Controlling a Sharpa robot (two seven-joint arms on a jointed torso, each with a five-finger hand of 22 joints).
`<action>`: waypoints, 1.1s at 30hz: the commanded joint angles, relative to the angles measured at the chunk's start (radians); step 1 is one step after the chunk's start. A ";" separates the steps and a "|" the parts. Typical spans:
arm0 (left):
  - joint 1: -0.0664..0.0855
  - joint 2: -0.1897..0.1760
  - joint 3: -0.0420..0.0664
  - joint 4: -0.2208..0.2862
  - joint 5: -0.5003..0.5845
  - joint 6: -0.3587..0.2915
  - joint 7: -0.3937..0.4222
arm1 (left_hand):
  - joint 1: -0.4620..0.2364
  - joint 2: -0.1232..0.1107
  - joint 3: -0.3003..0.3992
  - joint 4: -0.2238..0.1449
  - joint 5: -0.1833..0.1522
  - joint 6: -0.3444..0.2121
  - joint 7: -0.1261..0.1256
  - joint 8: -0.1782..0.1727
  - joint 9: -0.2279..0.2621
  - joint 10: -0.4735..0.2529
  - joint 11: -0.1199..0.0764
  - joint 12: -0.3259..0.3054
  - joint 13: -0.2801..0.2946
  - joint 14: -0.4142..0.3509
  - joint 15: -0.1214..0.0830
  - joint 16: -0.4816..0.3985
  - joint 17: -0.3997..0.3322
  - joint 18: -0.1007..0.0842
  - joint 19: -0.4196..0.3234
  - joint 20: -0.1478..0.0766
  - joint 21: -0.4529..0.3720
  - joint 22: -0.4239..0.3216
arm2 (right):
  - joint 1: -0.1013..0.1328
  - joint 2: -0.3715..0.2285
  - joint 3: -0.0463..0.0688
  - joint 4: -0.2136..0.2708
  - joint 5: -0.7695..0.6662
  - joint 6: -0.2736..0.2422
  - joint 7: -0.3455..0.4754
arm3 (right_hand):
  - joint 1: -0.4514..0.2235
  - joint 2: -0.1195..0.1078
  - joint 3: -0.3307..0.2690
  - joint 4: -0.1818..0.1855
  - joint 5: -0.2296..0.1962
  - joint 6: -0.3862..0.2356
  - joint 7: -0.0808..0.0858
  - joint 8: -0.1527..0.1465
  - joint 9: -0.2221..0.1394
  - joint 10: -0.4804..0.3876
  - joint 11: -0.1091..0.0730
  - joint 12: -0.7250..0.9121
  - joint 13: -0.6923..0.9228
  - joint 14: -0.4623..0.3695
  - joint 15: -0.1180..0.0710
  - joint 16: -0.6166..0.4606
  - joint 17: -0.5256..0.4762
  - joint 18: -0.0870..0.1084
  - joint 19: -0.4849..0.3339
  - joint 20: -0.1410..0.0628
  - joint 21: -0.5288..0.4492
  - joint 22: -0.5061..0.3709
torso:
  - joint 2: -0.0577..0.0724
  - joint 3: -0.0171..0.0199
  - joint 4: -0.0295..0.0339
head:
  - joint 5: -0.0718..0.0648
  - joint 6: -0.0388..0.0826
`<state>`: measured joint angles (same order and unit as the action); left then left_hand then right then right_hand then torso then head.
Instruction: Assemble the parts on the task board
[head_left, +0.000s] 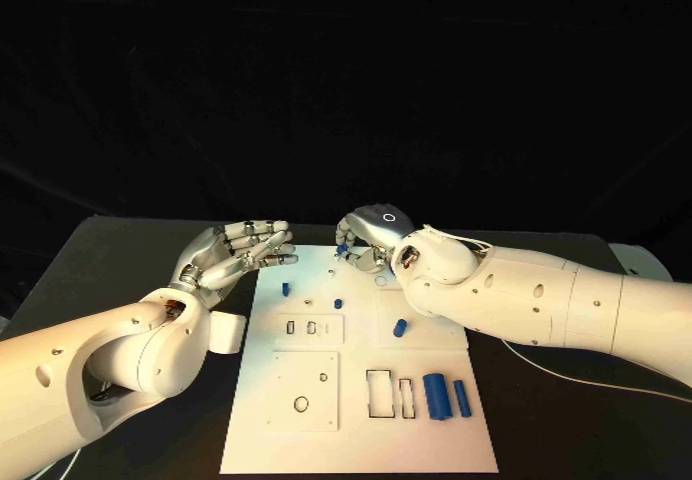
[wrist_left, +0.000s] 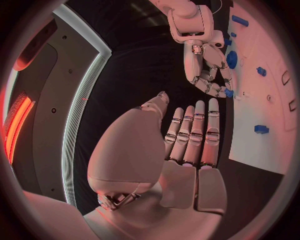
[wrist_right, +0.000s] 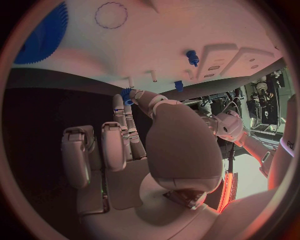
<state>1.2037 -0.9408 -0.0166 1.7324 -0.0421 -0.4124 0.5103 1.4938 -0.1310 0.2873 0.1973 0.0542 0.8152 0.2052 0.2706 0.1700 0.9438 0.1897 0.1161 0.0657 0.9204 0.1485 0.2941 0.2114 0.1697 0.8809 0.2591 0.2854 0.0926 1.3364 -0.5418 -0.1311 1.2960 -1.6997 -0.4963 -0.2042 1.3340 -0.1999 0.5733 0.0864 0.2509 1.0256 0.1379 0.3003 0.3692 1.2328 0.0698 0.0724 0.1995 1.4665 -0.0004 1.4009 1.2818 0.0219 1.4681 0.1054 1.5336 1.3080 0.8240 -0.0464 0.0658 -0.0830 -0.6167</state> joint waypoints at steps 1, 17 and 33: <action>0.002 0.003 0.001 0.001 -0.005 0.020 0.005 | -0.003 -0.004 0.007 0.000 -0.002 -0.005 0.032 -0.006 -0.001 -0.003 0.003 -0.005 -0.002 -0.001 0.003 -0.007 0.001 0.014 0.008 -0.001 0.001 -0.001 | -0.001 0.004 0.000 -0.002 -0.008 0.016 -0.008 | -0.013 0.000 0.001 0.006 -0.004 0.002 -0.003 0.002 0.000 0.002 0.001 -0.001 0.001 0.050 -0.006 0.001 -0.001 -0.007 0.065 -0.006 0.001 0.197 | 0.001 0.0000 0.0009 | -0.001 -0.002; 0.003 0.004 0.001 -0.004 -0.005 0.020 0.004 | -0.003 -0.004 0.008 -0.002 -0.002 -0.007 0.033 -0.007 -0.002 -0.005 0.004 -0.008 -0.002 -0.002 0.004 -0.008 0.001 0.014 0.008 -0.001 0.000 -0.002 | -0.009 0.017 -0.001 -0.009 0.000 0.037 0.000 | -0.018 0.000 0.000 0.008 -0.006 0.000 -0.003 0.002 0.002 0.002 0.001 -0.001 0.002 0.049 -0.006 -0.001 -0.005 -0.006 0.062 -0.005 -0.002 0.193 | 0.002 -0.0003 0.0011 | -0.001 -0.014; 0.008 0.005 0.001 -0.005 -0.005 0.018 0.004 | -0.003 -0.004 0.008 -0.002 -0.002 -0.007 0.033 -0.007 -0.002 -0.005 0.004 -0.008 -0.002 -0.002 0.004 -0.008 0.001 0.014 0.008 -0.001 0.000 -0.002 | -0.013 0.034 -0.002 -0.035 0.005 0.052 0.002 | -0.030 -0.006 0.000 0.013 -0.012 -0.015 0.001 -0.004 0.007 -0.008 0.005 -0.008 0.001 0.047 -0.003 -0.003 -0.011 -0.004 0.058 -0.004 -0.006 0.186 | 0.006 -0.0011 0.0014 | 0.000 -0.011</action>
<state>1.2099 -0.9382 -0.0161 1.7266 -0.0422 -0.4111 0.5080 1.4938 -0.1310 0.2902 0.1944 0.0542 0.8152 0.2052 0.2665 0.1691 0.9438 0.1896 0.1124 0.0657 0.9204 0.1485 0.2902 0.2110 0.1698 0.8809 0.2591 0.2854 0.0919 1.3266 -0.5100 -0.1312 1.2650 -1.6932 -0.4702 -0.2035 1.3109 -0.2065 0.5740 0.0927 0.2434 1.0164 0.1405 0.2973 0.3766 1.2280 0.0746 0.0665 0.2014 1.4665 -0.0004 1.4009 1.2715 0.0221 1.4680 0.1055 1.5309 1.3076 0.8292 -0.0477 0.0667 -0.0830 -0.6284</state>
